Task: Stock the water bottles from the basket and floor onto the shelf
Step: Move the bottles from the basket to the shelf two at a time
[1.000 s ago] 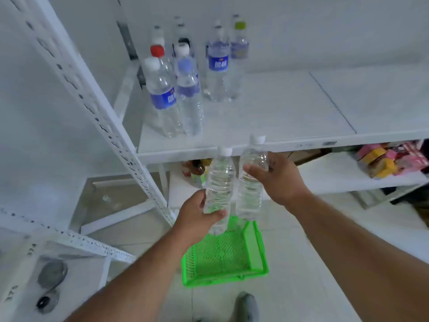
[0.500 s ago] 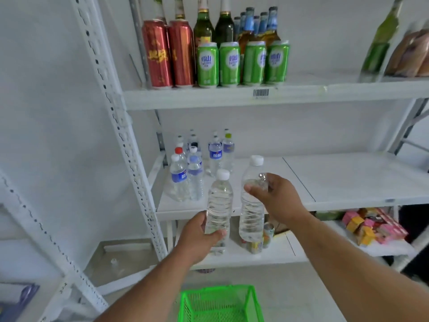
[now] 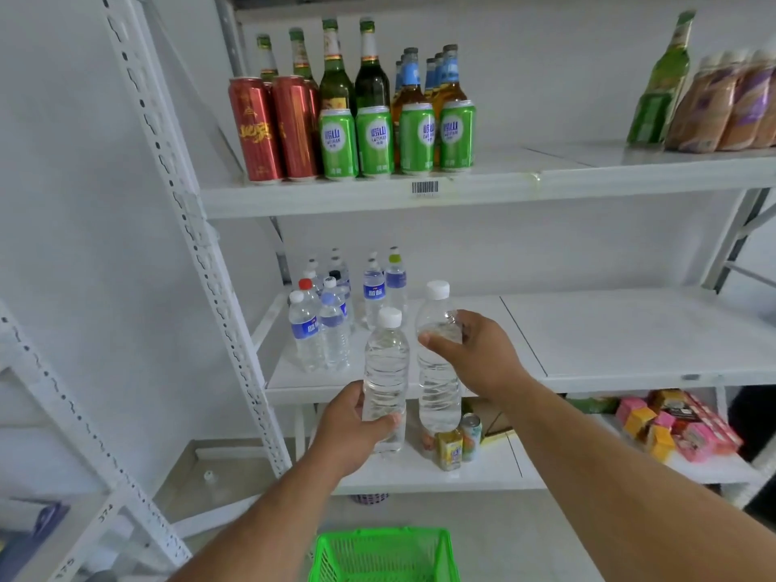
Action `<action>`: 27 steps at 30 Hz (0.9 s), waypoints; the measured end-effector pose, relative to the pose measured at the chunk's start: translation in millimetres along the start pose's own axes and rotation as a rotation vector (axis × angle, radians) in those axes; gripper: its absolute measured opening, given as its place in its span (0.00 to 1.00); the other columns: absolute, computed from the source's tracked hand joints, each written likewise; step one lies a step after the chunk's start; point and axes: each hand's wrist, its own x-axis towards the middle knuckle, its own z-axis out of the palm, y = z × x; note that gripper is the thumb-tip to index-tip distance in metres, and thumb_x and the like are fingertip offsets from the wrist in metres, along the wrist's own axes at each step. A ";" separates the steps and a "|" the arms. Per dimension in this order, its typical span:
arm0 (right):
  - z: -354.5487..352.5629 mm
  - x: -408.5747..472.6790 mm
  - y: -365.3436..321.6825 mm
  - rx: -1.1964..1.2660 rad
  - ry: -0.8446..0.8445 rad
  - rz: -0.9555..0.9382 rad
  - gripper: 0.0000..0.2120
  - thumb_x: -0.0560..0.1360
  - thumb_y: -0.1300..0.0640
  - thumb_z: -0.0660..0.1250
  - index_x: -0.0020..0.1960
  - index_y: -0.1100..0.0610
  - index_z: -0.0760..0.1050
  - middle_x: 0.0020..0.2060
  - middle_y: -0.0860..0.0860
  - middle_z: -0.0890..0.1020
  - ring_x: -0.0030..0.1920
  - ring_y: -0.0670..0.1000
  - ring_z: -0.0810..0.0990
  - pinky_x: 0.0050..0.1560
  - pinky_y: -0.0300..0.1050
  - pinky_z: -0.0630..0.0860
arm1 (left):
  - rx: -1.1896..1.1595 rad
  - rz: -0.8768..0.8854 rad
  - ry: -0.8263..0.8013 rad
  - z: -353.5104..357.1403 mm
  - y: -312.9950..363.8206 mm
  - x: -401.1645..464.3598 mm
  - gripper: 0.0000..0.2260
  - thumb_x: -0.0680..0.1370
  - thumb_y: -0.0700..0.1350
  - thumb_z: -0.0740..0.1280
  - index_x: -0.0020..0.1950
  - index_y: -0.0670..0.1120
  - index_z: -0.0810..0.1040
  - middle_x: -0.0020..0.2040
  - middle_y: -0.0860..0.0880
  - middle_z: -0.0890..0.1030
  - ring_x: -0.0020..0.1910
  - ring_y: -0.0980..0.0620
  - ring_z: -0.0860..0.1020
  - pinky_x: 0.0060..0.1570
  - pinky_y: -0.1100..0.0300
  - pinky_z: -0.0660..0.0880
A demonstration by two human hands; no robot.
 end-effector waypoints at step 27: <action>73.8 228.8 87.2 0.013 -0.003 0.132 0.12 0.71 0.43 0.74 0.48 0.48 0.78 0.37 0.42 0.80 0.37 0.42 0.77 0.37 0.36 0.69 | 0.098 -0.168 0.098 1.3 -48.7 235.3 0.17 0.68 0.49 0.79 0.49 0.61 0.76 0.45 0.65 0.80 0.43 0.75 0.76 0.34 0.77 0.70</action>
